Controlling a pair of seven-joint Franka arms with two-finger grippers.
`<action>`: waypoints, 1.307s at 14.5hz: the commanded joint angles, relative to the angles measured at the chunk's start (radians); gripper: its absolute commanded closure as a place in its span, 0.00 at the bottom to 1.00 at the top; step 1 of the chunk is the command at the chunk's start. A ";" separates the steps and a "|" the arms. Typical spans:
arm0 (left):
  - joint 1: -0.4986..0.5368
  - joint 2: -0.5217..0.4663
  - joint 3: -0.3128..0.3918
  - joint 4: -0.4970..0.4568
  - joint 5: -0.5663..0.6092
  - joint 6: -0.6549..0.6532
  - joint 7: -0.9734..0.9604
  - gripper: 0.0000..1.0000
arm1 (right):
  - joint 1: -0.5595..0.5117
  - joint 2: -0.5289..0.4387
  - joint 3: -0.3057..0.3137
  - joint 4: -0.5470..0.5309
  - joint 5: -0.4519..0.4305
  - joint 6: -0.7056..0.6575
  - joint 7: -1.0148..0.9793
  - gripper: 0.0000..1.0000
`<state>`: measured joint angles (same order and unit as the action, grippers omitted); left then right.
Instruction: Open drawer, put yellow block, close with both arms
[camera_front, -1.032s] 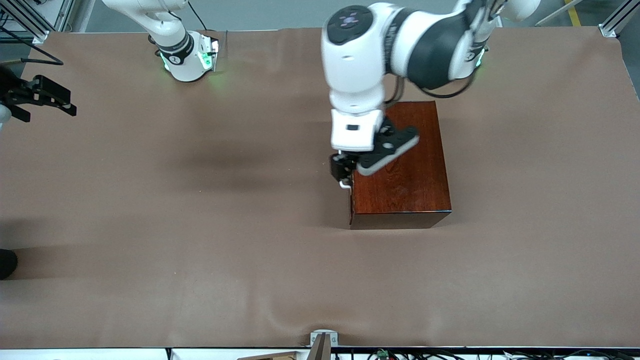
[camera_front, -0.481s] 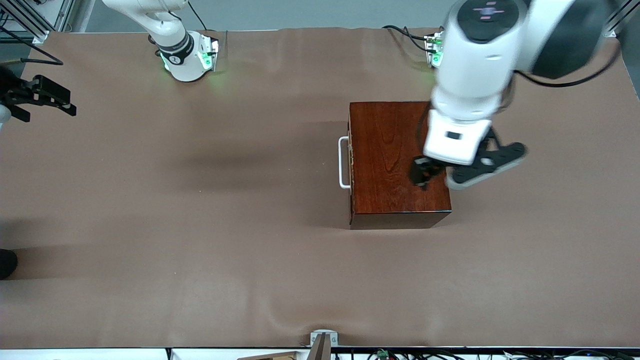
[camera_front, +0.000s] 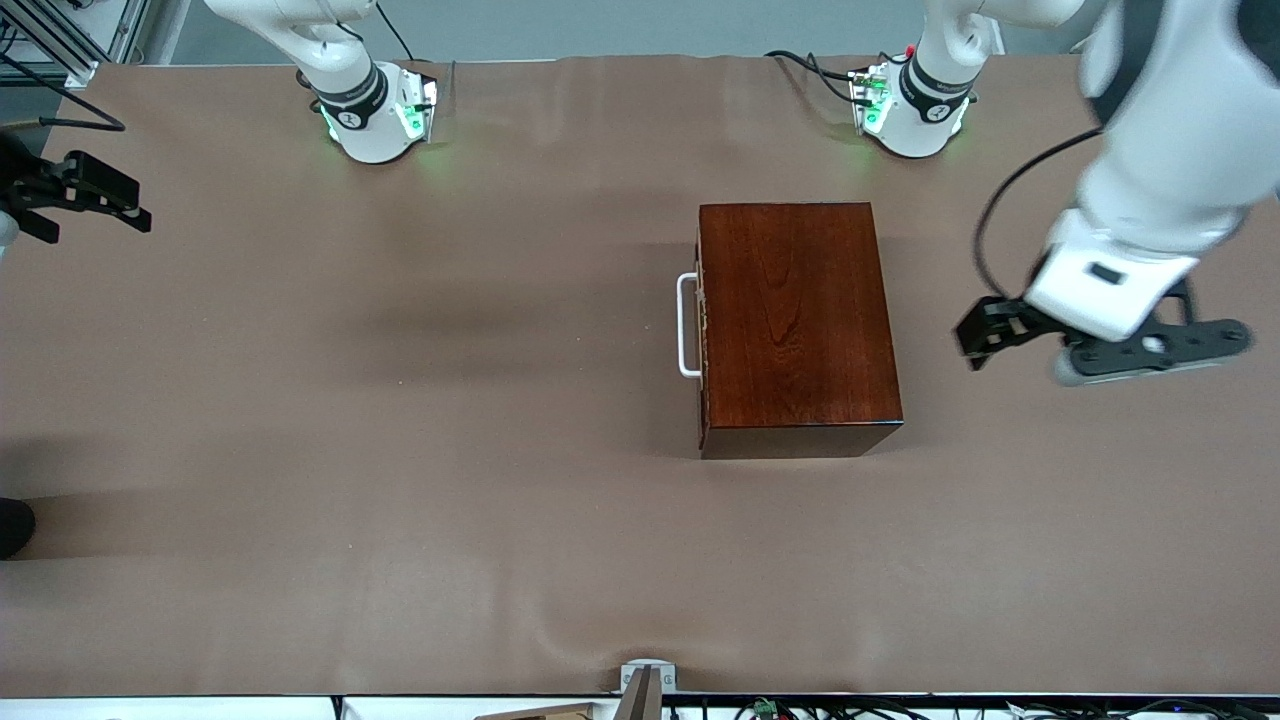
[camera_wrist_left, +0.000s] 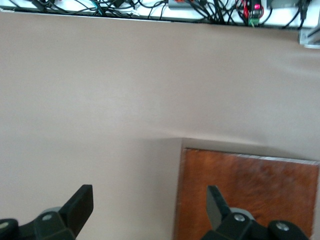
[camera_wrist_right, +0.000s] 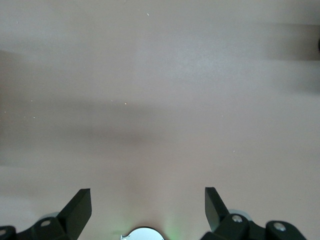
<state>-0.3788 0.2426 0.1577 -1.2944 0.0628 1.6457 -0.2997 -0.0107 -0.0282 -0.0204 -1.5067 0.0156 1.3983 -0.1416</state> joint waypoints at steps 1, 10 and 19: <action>0.144 -0.118 -0.113 -0.127 -0.020 0.002 0.120 0.00 | -0.018 -0.021 0.016 -0.009 -0.003 -0.005 0.013 0.00; 0.258 -0.356 -0.172 -0.348 -0.021 -0.055 0.258 0.00 | -0.020 -0.021 0.016 -0.009 -0.002 -0.005 0.014 0.00; 0.259 -0.371 -0.184 -0.309 -0.057 -0.110 0.260 0.00 | -0.020 -0.021 0.016 -0.009 -0.002 -0.007 0.014 0.00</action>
<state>-0.1376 -0.1241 -0.0218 -1.6223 0.0288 1.5604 -0.0652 -0.0107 -0.0282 -0.0203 -1.5063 0.0157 1.3981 -0.1402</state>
